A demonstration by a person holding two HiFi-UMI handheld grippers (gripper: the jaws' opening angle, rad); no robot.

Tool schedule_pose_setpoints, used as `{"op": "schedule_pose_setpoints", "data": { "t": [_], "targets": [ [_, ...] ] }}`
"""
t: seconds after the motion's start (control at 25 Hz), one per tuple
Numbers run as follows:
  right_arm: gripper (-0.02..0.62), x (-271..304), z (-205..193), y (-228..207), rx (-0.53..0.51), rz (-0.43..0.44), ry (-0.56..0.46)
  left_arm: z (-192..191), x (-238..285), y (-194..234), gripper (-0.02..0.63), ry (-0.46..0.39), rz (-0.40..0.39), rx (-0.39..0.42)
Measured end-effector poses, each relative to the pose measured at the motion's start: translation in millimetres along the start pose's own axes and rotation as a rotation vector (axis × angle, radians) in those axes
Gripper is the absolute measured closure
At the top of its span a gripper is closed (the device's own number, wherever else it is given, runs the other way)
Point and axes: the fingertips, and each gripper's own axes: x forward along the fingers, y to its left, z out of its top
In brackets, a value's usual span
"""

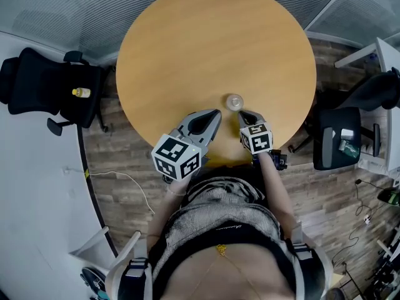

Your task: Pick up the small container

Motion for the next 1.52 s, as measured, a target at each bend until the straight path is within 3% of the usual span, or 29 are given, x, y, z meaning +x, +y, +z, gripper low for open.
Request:
{"op": "schedule_pose_setpoints", "data": {
  "t": [0.2, 0.28, 0.32, 0.6, 1.12, 1.52],
  "targets": [
    [0.557, 1.2, -3.0, 0.3, 0.023, 0.013, 0.009, -2.5, 0.3, 0.8, 0.601, 0.008, -0.005, 0.0],
    [0.419, 5.3, -8.2, 0.1, 0.035, 0.023, 0.029, -4.4, 1.4, 1.7, 0.601, 0.012, -0.006, -0.003],
    [0.393, 7.0, -10.1, 0.4, 0.036, 0.022, 0.035, -5.4, 1.7, 2.0, 0.601, 0.015, -0.005, -0.005],
    [0.307, 22.0, -12.4, 2.7, 0.031, 0.013, 0.034, -15.3, 1.5, 7.1, 0.601, 0.045, 0.011, -0.017],
    [0.273, 49.9, 5.3, -4.8, 0.019, -0.063, -0.017, -25.6, -20.2, 37.7, 0.601, 0.072, 0.074, -0.051],
    [0.256, 64.7, 12.2, -7.2, -0.013, -0.079, -0.088, -27.5, -23.1, 46.4, 0.601, 0.09, 0.064, -0.05]
  ]
}}
